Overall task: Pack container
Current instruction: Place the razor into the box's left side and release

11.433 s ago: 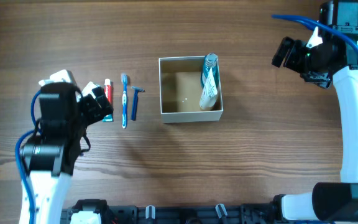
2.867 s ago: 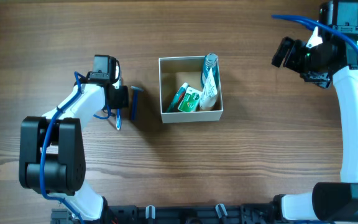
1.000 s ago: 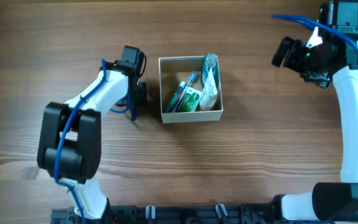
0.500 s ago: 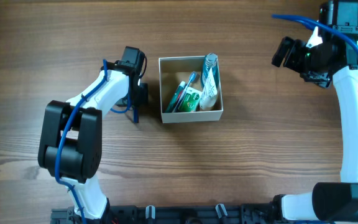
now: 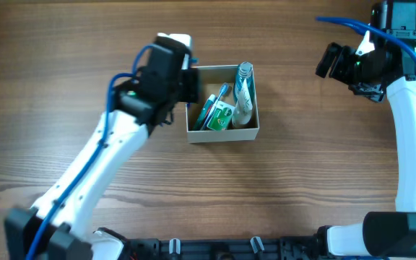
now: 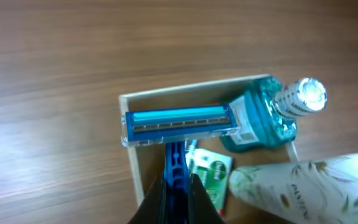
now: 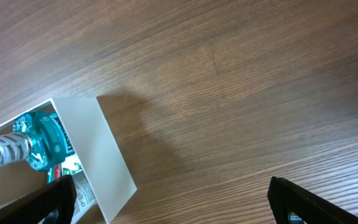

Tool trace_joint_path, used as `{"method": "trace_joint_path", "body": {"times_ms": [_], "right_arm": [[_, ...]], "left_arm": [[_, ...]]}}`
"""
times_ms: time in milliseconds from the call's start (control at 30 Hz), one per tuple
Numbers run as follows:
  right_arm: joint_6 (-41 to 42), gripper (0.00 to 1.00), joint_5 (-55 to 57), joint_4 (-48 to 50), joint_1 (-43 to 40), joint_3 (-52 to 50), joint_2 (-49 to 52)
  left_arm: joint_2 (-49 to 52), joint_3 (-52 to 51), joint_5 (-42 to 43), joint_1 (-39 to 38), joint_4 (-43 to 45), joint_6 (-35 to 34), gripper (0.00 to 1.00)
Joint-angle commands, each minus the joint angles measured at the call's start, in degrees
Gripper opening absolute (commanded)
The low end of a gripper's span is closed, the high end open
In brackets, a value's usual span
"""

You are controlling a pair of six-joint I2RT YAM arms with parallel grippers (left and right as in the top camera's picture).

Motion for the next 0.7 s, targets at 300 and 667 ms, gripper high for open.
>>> {"method": "trace_joint_path", "body": {"times_ms": [300, 667], "right_arm": [[0.20, 1.00, -0.68, 0.13, -0.13, -0.04, 0.37], [0.20, 1.00, -0.68, 0.13, -0.13, -0.07, 0.37]], "left_arm": [[11.91, -0.15, -0.94, -1.51, 3.91, -7.32, 0.95], [-14.14, -0.15, -3.76, -0.85, -5.92, -6.91, 1.00]]}}
